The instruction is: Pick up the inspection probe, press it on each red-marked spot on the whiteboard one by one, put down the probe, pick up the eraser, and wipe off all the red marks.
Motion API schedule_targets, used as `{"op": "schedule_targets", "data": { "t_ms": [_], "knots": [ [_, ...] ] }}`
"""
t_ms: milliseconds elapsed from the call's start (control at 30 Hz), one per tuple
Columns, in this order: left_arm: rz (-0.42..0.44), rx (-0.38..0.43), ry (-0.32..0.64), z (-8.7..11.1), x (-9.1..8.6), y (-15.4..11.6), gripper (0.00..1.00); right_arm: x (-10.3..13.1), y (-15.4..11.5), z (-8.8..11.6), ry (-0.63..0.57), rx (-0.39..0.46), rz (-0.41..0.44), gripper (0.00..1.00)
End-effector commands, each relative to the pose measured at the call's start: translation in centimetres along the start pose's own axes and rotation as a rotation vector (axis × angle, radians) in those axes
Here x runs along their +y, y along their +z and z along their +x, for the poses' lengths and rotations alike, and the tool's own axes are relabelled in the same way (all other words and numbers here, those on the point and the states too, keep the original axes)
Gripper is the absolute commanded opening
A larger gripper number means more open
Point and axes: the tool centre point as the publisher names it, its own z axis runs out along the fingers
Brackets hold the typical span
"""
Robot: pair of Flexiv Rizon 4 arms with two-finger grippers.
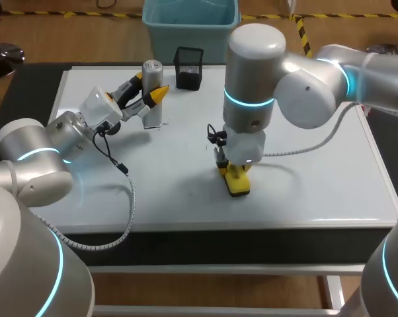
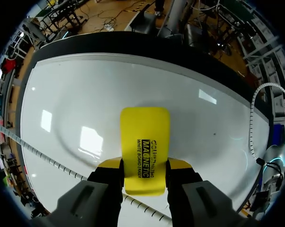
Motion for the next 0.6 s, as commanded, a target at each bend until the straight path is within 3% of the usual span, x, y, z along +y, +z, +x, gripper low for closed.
{"op": "schedule_targets", "data": {
  "t_ms": [33,600],
  "knots": [
    [0.001,0.000,0.001,0.0,-0.1,0.0,0.00,-1.0,0.7,0.3,0.002,0.011,-0.015,0.00],
    [0.001,0.000,0.001,0.0,-0.1,0.0,0.00,-4.3,1.6,7.7,0.167,0.045,-0.001,0.00]
  ]
}}
